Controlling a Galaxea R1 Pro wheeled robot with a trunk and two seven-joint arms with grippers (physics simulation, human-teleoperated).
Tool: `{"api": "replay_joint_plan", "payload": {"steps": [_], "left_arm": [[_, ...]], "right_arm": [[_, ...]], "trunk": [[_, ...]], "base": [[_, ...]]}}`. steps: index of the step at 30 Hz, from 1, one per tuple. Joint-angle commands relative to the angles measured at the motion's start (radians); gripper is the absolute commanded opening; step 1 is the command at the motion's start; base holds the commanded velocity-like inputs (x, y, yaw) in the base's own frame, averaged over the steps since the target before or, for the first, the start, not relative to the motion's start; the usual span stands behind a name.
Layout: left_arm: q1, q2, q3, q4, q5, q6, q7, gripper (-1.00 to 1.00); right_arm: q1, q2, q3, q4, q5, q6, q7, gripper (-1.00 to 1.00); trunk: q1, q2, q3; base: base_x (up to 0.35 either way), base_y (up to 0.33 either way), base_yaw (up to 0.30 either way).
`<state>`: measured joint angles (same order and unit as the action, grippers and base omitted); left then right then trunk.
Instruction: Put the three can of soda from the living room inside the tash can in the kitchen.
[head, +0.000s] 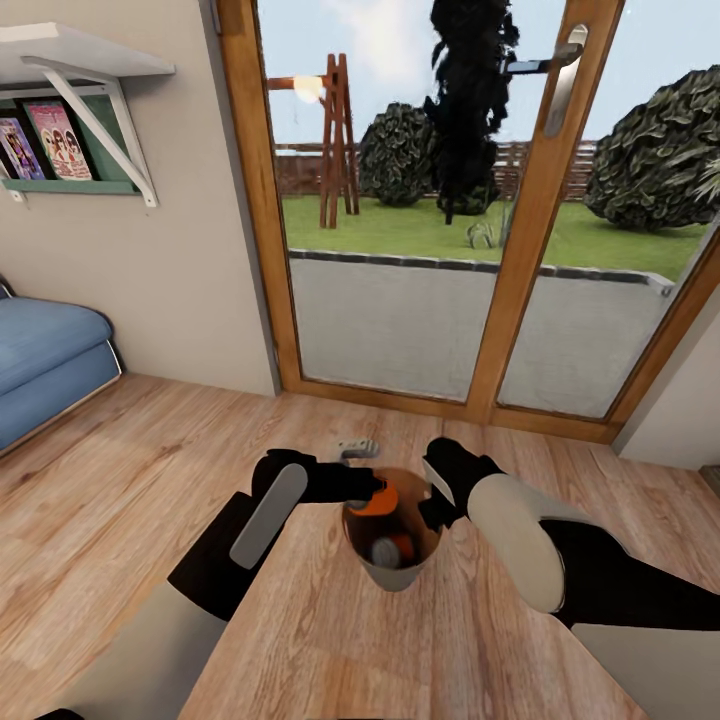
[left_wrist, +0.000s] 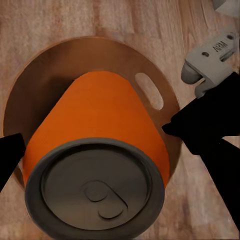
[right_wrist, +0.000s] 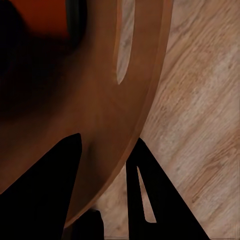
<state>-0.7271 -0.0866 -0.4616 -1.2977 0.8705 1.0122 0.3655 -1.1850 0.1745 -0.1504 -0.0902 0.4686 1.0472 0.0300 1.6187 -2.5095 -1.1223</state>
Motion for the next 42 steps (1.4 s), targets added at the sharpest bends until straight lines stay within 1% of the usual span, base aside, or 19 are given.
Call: {"api": "replay_joint_plan", "payload": {"steps": [1,2,8,20,23,33,36,38,39,40,41,42], "left_arm": [[0.000,-0.001,0.000,0.000,0.000,-0.001,0.000,1.00],[0.000,-0.001,0.000,0.000,0.001,-0.017,0.000,1.00],[0.000,-0.001,0.000,0.000,0.001,-0.036,0.000,1.00],[0.000,0.002,0.000,0.000,-0.001,-0.040,-0.001,1.00],[0.000,0.007,0.001,-0.002,0.000,-0.040,-0.001,1.00],[0.001,0.012,0.008,-0.012,0.001,-0.041,0.000,1.00],[0.002,0.020,0.012,-0.012,0.000,-0.042,0.000,1.00],[0.002,0.034,0.013,-0.013,0.000,-0.043,0.000,1.00],[0.002,0.055,0.014,-0.013,0.000,-0.043,0.000,1.00],[0.002,0.067,0.014,-0.013,0.000,-0.043,0.000,1.00],[0.003,0.096,0.017,-0.014,0.000,-0.044,0.001,1.00],[0.003,0.173,0.044,-0.010,0.001,-0.058,0.003,1.00]], "right_arm": [[-0.001,0.000,-0.012,0.002,-0.013,0.000,0.003,-1.00],[0.000,0.000,-0.012,0.010,-0.013,0.000,0.003,-1.00],[0.001,0.000,-0.012,0.018,-0.013,0.000,0.004,-1.00],[0.004,0.000,-0.012,0.024,-0.013,0.000,0.004,-1.00],[0.003,0.000,-0.012,0.021,-0.011,0.000,0.003,-1.00],[0.003,0.000,-0.013,0.008,-0.008,0.000,0.000,-1.00],[0.002,0.000,-0.014,-0.006,-0.008,0.000,-0.001,-1.00],[0.002,0.000,-0.015,-0.015,-0.009,0.000,-0.002,-1.00],[0.002,0.000,-0.015,-0.025,-0.010,0.000,-0.002,-1.00],[0.002,0.000,-0.015,-0.028,-0.010,0.000,-0.002,-1.00],[0.002,0.000,-0.015,-0.034,-0.011,0.000,-0.003,-1.00],[0.002,0.000,-0.015,-0.042,-0.011,0.000,-0.003,-1.00]], "trunk": [[0.000,0.000,0.000],[0.000,0.000,0.000],[0.000,0.000,0.000],[0.000,0.000,0.000],[0.000,0.000,0.000],[0.000,0.000,0.000],[0.000,0.000,0.000],[0.000,0.000,0.000],[0.000,0.000,0.000],[0.000,0.000,0.000],[0.000,0.000,0.000],[0.000,0.000,0.000]], "base": [[0.000,0.000,0.000],[0.000,0.000,0.000],[0.000,0.000,0.000],[0.000,0.000,0.000],[0.000,0.000,0.000],[0.000,0.000,0.000],[0.000,0.000,0.000],[0.000,0.000,0.000],[0.000,0.000,0.000],[0.000,0.000,0.000],[0.000,0.000,0.000],[0.000,0.000,0.000]]}}
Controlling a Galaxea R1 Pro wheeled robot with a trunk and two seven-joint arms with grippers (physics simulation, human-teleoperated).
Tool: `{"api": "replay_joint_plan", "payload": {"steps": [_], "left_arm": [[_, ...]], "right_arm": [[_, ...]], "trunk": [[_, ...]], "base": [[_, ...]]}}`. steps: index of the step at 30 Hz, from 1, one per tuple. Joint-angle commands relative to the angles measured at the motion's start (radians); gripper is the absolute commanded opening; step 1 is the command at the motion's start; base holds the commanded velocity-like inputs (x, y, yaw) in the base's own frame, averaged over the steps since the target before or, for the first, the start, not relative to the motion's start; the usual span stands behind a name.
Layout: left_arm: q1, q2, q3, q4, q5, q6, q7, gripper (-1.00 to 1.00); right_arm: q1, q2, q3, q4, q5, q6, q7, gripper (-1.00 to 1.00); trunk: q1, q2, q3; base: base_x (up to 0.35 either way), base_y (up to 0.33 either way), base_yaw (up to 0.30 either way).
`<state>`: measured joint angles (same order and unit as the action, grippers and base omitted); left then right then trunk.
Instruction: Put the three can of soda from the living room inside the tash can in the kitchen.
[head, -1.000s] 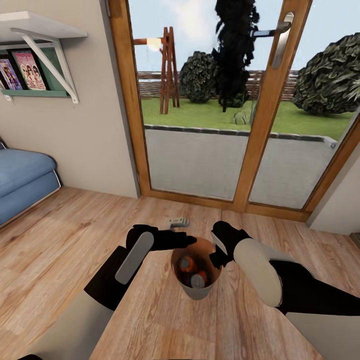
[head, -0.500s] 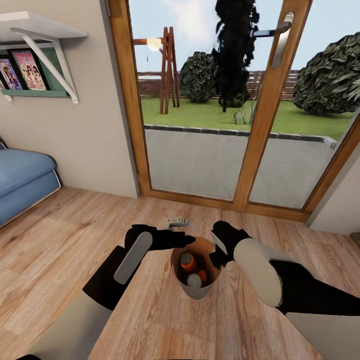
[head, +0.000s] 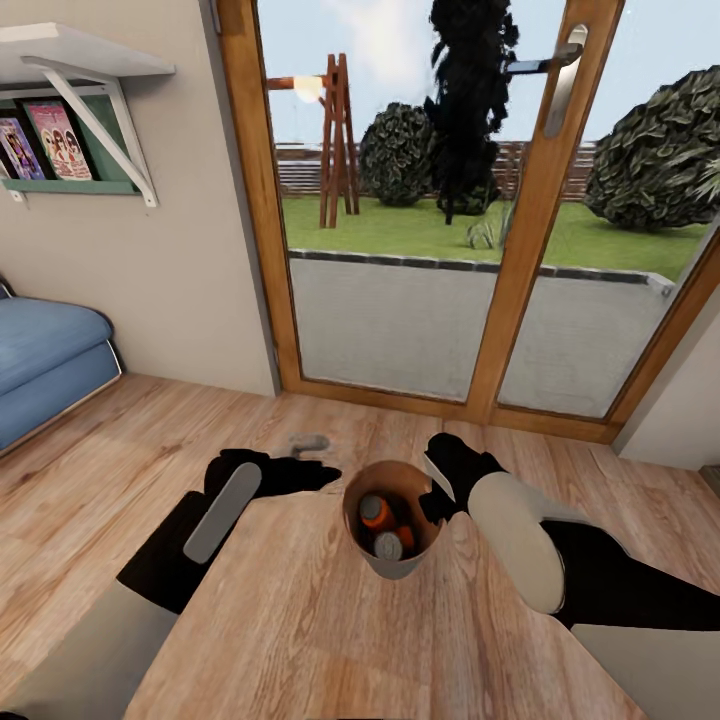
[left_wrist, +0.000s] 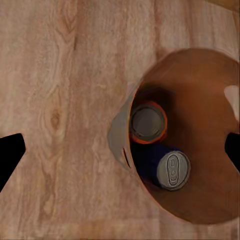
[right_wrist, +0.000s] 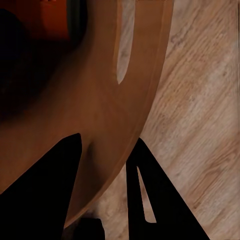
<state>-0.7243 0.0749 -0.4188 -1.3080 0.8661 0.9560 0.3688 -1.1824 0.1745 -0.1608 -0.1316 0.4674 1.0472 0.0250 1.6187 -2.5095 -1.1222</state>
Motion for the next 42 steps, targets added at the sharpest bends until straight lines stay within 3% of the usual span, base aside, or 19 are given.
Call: {"api": "replay_joint_plan", "payload": {"steps": [1,5,6,11,18,26,30,32,36,38,39,42], "left_arm": [[0.000,0.058,0.026,0.004,0.006,-0.022,0.002,1.00],[0.008,0.149,0.062,0.015,0.008,-0.061,0.019,1.00],[0.025,0.187,0.073,0.022,0.009,-0.076,0.045,1.00],[0.067,0.246,0.115,0.066,0.009,-0.116,0.155,1.00],[0.081,0.258,0.126,0.121,0.004,-0.157,0.216,1.00],[0.094,0.255,0.122,0.152,0.004,-0.302,0.222,1.00],[0.105,0.254,0.112,0.154,0.004,-0.343,0.221,1.00],[0.112,0.254,0.089,0.155,0.004,-0.378,0.221,1.00],[0.120,0.253,0.002,0.155,0.004,-0.458,0.220,1.00],[0.121,0.253,-0.022,0.155,0.004,-0.477,0.220,1.00],[0.122,0.253,-0.048,0.155,0.004,-0.498,0.220,1.00],[0.124,0.253,-0.067,0.154,0.005,-0.510,0.220,1.00]], "right_arm": [[0.000,0.000,-0.005,-0.003,-0.009,0.000,0.001,-1.00],[0.000,0.000,-0.005,-0.006,-0.009,0.000,0.002,-1.00],[0.000,0.000,-0.005,-0.007,-0.010,0.000,0.001,-1.00],[0.000,0.000,-0.005,-0.009,-0.011,0.000,0.001,-1.00],[0.000,0.000,-0.012,-0.011,-0.010,0.000,0.000,-1.00],[0.000,0.000,-0.025,-0.020,-0.009,0.000,0.000,-1.00],[0.000,0.000,-0.027,-0.033,-0.010,0.000,0.000,-1.00],[0.000,0.000,-0.033,-0.039,-0.010,0.000,0.000,-1.00],[0.000,0.000,-0.088,-0.043,-0.009,0.000,0.000,-1.00],[0.000,0.000,-0.109,-0.044,-0.009,0.000,0.000,-1.00],[0.000,-0.012,-0.143,-0.044,-0.009,0.000,0.000,-1.00],[0.000,-0.040,-0.170,-0.041,-0.010,0.000,0.000,-1.00]], "trunk": [[0.000,0.000,0.000],[0.000,0.000,0.000],[0.000,0.000,0.000],[0.000,0.000,0.000],[0.000,0.000,0.000],[0.000,0.000,0.000],[0.000,0.000,0.000],[0.000,0.000,0.000],[0.000,0.000,0.000],[0.000,0.000,0.000],[0.000,0.000,0.000],[0.000,0.000,0.000]], "base": [[0.000,0.000,0.000],[0.000,0.000,0.000],[0.000,0.000,0.000],[0.000,0.000,0.000],[0.000,0.000,0.000],[0.000,0.000,0.000],[0.000,0.000,0.000],[0.000,0.000,0.000],[0.000,0.000,0.000],[0.000,0.000,0.000],[0.000,0.000,0.000],[0.000,0.000,0.000]]}}
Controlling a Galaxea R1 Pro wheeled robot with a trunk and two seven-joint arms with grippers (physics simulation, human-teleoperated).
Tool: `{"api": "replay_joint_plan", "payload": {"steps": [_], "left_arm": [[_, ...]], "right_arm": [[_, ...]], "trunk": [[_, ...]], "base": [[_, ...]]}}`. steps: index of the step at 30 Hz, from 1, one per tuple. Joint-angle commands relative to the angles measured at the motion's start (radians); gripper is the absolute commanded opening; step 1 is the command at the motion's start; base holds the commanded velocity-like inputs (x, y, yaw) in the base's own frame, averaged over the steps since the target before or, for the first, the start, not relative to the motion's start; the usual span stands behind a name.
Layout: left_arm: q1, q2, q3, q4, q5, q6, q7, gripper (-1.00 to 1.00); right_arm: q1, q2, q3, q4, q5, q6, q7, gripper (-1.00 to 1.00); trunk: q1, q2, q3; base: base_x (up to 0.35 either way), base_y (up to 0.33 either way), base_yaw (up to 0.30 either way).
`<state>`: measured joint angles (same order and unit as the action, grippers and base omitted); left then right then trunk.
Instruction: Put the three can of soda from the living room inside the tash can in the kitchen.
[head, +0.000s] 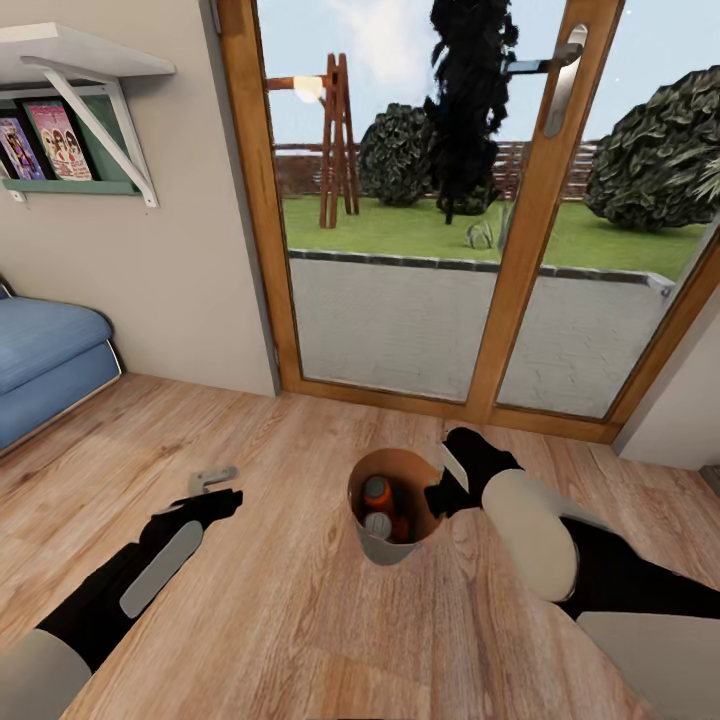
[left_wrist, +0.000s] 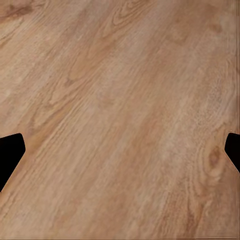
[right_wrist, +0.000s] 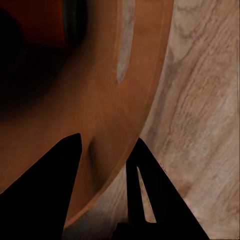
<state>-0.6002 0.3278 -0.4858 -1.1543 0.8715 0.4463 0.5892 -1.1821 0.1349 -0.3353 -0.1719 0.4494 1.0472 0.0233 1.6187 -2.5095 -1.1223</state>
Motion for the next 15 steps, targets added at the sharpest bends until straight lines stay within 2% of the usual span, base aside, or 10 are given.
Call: {"api": "replay_joint_plan", "payload": {"steps": [1,6,15], "left_arm": [[0.001,0.000,-0.003,0.000,0.000,-0.001,0.000,1.00],[0.003,-0.001,-0.017,0.001,0.000,-0.007,-0.010,1.00],[0.003,-0.002,-0.019,0.001,-0.001,-0.008,-0.034,1.00]], "right_arm": [[-0.001,-0.007,0.003,0.001,0.008,0.000,0.001,-1.00],[-0.001,-0.050,-0.005,0.018,0.005,0.000,0.001,-1.00],[0.000,-0.075,-0.005,0.027,0.005,0.000,0.001,-1.00]], "trunk": [[0.000,0.000,0.000],[0.000,0.000,0.000],[0.000,0.000,0.000]], "base": [[0.000,0.000,0.000],[0.000,0.000,0.000],[0.000,0.000,0.000]]}}
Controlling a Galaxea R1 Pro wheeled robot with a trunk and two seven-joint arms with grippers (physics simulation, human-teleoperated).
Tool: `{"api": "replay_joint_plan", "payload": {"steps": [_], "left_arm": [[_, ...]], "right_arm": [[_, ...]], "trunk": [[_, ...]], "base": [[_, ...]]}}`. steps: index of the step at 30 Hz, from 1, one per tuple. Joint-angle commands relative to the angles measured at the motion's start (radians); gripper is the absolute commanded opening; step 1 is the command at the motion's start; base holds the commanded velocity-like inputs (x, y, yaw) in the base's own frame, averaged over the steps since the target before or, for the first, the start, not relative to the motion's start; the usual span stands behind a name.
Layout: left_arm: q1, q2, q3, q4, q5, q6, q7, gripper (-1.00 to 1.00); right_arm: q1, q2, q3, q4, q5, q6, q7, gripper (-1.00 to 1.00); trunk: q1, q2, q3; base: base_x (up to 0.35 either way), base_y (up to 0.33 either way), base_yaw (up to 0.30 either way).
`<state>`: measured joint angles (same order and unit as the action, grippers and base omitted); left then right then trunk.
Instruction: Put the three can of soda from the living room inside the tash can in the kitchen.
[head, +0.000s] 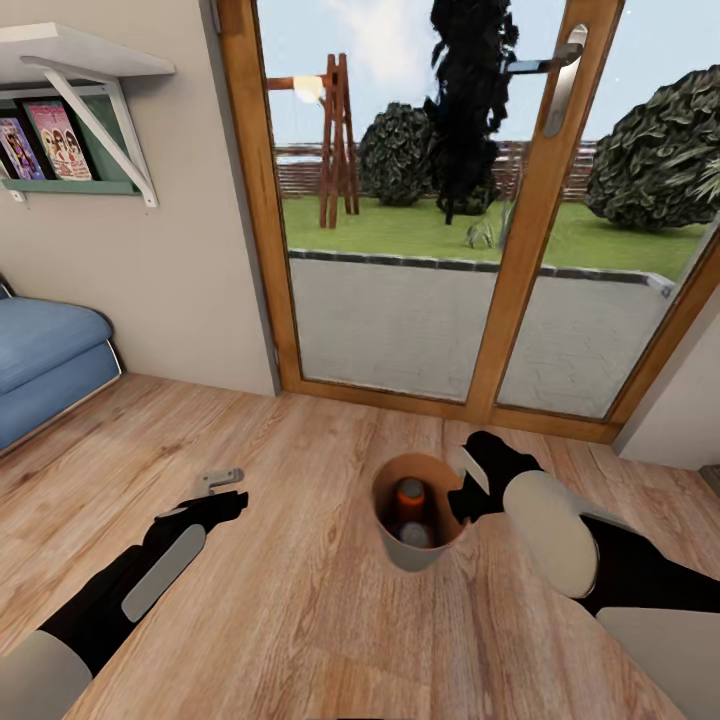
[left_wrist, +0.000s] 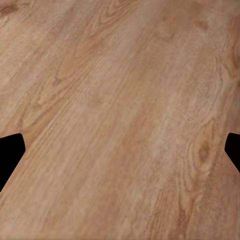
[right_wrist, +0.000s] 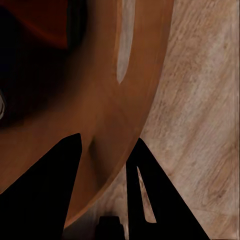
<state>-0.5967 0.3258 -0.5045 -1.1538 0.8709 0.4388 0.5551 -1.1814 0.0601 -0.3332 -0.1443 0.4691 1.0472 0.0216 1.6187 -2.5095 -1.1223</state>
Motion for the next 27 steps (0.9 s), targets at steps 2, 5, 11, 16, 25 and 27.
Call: {"api": "replay_joint_plan", "payload": {"steps": [2,5,11,16,25,27], "left_arm": [[0.000,-0.001,0.000,0.000,0.000,-0.006,-0.001,1.00],[0.000,-0.002,-0.004,0.000,-0.001,-0.018,-0.002,1.00],[0.000,-0.003,-0.041,0.000,-0.002,-0.029,-0.001,1.00],[0.000,-0.003,-0.049,0.001,-0.001,-0.030,-0.001,1.00],[0.000,-0.004,-0.051,0.002,-0.001,-0.031,-0.004,1.00],[0.000,-0.004,-0.051,0.003,-0.002,-0.035,-0.006,1.00]], "right_arm": [[0.000,-0.004,-0.006,0.000,-0.015,0.000,0.003,-1.00],[0.000,-0.005,-0.006,0.000,-0.015,0.000,0.003,-1.00],[0.010,-0.005,-0.005,-0.001,-0.015,0.000,0.004,-1.00],[0.017,-0.004,-0.004,-0.001,-0.015,0.000,0.004,-1.00],[0.020,0.001,-0.004,0.000,-0.015,0.000,0.011,-1.00],[0.020,0.001,-0.004,0.000,-0.016,0.000,0.014,-1.00]], "trunk": [[0.000,0.000,0.000],[0.000,0.000,0.000],[0.000,0.000,0.000],[0.000,0.000,0.000],[0.003,-0.002,-0.031],[0.004,-0.002,-0.039]], "base": [[0.000,0.000,0.000],[0.000,0.000,0.000],[0.000,0.000,0.000],[0.000,0.000,0.000],[0.000,0.000,0.000],[0.000,0.000,0.000]]}}
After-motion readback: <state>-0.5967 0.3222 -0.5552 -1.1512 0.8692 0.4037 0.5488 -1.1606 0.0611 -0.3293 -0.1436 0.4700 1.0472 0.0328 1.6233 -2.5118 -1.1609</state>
